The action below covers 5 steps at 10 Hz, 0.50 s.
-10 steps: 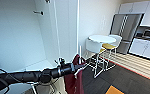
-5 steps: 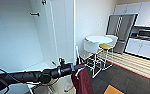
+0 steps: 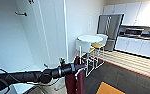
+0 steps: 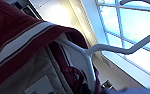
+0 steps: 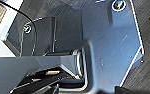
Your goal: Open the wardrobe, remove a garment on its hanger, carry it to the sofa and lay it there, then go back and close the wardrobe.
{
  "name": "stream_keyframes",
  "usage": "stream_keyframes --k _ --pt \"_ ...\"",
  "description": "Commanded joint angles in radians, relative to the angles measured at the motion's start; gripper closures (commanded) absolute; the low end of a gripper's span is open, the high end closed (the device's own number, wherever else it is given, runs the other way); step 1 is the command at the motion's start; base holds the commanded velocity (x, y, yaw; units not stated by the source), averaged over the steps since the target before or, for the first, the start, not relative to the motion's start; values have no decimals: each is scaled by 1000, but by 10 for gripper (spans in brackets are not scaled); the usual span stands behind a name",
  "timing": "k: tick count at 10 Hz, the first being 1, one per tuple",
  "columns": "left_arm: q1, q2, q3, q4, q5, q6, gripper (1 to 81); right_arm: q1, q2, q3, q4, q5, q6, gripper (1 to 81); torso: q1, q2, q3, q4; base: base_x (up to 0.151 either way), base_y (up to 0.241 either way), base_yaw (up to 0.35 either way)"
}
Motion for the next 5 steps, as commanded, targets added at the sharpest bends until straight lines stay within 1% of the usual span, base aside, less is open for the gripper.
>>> stream_keyframes --k 1,2,3,4,5 --pt "-173 0 35 52 -100 35 811 32 0 1 -1 -46 0 10 0 0 0 0 0 0 -281" --pt "-173 0 35 53 -100 35 811 30 2 1 -2 -46 -1 10 0 0 0 62 0 0 -281" --pt "-173 0 36 61 -100 34 811 32 2 1 -2 -46 -1 10 0 0 0 97 0 0 -280" --pt "-173 -2 36 61 -100 34 811 33 2 1 -1 -46 0 10 0 0 0 9 0 0 -281" --pt "-173 -2 36 61 -100 34 811 33 0 1 -1 -46 0 10 0 0 0 29 0 0 -281"
